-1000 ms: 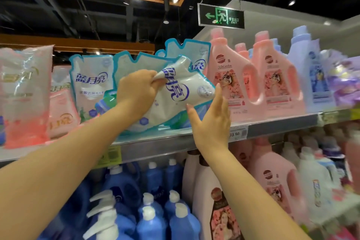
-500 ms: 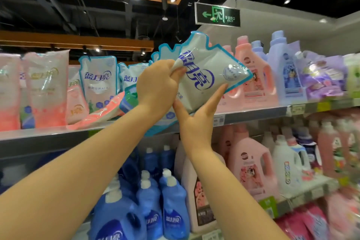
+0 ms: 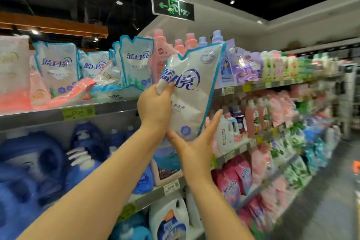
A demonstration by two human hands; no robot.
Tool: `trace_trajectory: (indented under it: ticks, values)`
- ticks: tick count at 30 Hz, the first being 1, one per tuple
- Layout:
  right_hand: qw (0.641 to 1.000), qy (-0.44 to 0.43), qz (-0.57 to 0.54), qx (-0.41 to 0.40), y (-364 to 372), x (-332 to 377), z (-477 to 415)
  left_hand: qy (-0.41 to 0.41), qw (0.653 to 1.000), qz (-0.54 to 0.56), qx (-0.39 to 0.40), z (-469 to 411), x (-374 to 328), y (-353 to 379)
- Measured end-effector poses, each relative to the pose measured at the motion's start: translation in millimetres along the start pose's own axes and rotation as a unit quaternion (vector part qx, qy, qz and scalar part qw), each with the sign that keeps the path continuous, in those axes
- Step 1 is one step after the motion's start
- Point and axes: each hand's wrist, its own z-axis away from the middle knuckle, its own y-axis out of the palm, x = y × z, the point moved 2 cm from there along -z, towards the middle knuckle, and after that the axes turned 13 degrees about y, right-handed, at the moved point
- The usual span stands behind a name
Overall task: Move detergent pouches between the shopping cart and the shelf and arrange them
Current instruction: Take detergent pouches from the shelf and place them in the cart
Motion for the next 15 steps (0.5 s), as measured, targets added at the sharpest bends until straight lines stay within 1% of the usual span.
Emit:
trace_trajectory:
  ticks: [2,6,8,11,13,15]
  values:
    - [0.998,0.065,0.005,-0.014,-23,-10,31,-0.03,0.998,0.057,0.016,34,-9,6]
    - [0.989,0.124,0.011,-0.084,-77,-23,88,-0.071,0.985,0.123,0.1,107,-29,17]
    - [0.98,0.141,0.029,-0.139,-106,-29,119,-0.094,0.974,0.155,0.137,144,-40,25]
    - [0.955,0.167,0.054,-0.237,-155,-33,156,-0.133,0.953,0.18,0.203,198,-61,42]
    - [0.94,0.178,0.06,-0.286,-190,-32,176,-0.135,0.937,0.192,0.259,230,-78,57]
    - [0.928,0.187,0.06,-0.317,-227,-30,194,-0.102,0.914,0.203,0.336,260,-94,76]
